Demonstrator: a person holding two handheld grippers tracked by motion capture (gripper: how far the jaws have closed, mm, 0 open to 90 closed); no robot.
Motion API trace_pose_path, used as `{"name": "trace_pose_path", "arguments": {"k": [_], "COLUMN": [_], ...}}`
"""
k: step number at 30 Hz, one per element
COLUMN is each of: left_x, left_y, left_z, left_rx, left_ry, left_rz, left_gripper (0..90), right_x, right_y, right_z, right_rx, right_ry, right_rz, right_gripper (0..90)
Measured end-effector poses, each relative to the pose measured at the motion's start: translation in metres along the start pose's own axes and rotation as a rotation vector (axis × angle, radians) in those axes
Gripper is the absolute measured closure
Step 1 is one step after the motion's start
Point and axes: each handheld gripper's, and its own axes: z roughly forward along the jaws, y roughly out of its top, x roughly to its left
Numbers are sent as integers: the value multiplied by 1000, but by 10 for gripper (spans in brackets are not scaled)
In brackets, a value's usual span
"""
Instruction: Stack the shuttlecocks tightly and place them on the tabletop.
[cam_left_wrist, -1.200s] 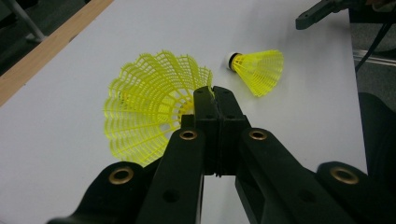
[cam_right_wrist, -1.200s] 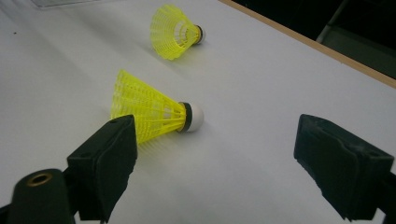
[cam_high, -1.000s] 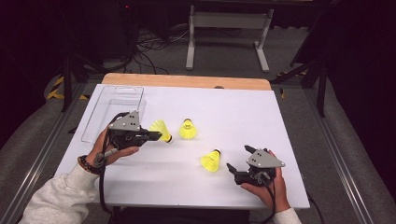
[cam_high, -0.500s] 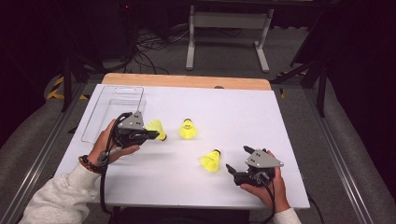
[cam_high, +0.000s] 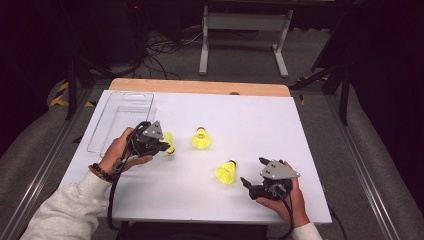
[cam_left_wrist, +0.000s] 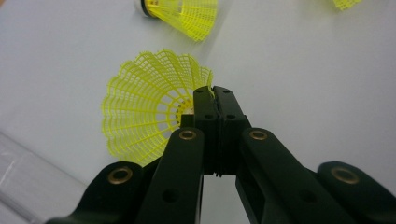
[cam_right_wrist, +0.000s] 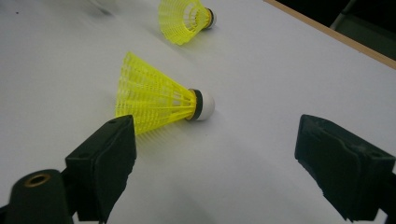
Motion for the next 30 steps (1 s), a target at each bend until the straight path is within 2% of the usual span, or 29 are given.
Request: {"name": "trace_pose_path", "arguments": {"k": [7,10,16,18,23,27,28,29,30], "left_x": [-3,-4,-8,-9,-14,-23,-28,-28,-30], "left_y": [7,12,19,23,32,42,46,46,47], "left_z": [10,14,19,23,31,39,38,38,35], "left_rx": [26,14,3,-6,-11,22,59,59,82], "left_ry": [3,-8,2,-17,-29,-41,-5,-5,8], "left_rz": [17,27,42,50,78,116,150,150,163], "left_gripper": [891,884,876,875,877,891,894,897,897], "right_x": [1,1,2,2,2,3,3,3,4], "right_y": [0,0,-1,-1,-1,-2,-2,-2,-2], "right_z": [2,2,3,3,2,3,2,2,2], "right_rx": [12,15,24,25,26,37,36,36,35], "right_ry": [-2,-1,3,2,1,4,5,5,5], "right_rz": [-10,-12,-13,-16,-13,-17,-18,-18,-19], "right_gripper": [132,129,130,129,130,131,131,131,131]}}
